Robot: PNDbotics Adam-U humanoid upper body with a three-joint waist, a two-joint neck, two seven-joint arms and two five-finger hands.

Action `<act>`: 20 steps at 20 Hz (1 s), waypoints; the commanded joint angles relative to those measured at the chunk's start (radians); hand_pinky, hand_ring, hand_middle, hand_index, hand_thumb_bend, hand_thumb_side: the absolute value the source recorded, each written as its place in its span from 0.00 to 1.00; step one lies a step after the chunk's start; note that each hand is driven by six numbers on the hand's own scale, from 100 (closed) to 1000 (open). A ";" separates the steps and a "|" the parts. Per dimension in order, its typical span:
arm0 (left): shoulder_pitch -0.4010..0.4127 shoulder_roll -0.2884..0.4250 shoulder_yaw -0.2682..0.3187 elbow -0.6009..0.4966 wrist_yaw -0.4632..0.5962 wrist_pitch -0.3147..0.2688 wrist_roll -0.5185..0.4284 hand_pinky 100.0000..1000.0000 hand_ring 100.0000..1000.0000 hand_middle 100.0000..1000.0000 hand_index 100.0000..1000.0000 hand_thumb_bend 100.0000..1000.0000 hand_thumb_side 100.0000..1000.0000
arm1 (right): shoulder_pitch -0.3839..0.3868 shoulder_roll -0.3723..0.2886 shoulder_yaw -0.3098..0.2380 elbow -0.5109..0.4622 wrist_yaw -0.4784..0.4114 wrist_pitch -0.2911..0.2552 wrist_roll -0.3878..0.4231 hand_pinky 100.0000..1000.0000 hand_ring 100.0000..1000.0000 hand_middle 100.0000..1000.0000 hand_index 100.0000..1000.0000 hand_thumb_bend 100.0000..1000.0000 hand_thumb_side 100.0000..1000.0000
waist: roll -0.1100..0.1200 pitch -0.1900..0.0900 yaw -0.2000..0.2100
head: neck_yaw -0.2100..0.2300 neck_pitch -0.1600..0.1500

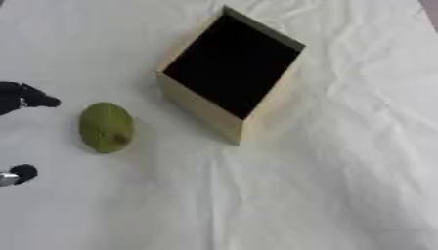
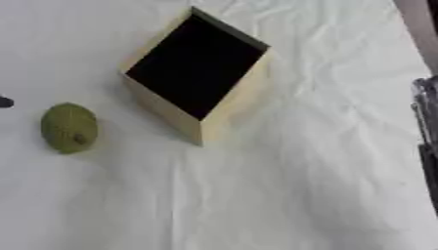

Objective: Pick up objects on the table and place them in the box.

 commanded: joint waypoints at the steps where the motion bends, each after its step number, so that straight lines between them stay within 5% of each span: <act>1: -0.026 0.010 0.002 -0.014 0.012 0.020 -0.026 0.78 0.76 0.75 0.92 0.48 0.04 | -0.011 -0.021 -0.003 -0.021 -0.001 -0.003 0.004 0.80 0.68 0.67 0.83 0.32 0.58 | 0.003 -0.023 -0.002 | 0.004 0.006; 20: -0.151 -0.079 -0.079 0.082 0.007 0.096 -0.172 0.77 0.75 0.75 0.91 0.45 0.02 | -0.009 -0.014 0.000 -0.021 -0.005 -0.002 0.005 0.80 0.68 0.67 0.83 0.32 0.58 | 0.004 -0.017 -0.015 | 0.021 0.009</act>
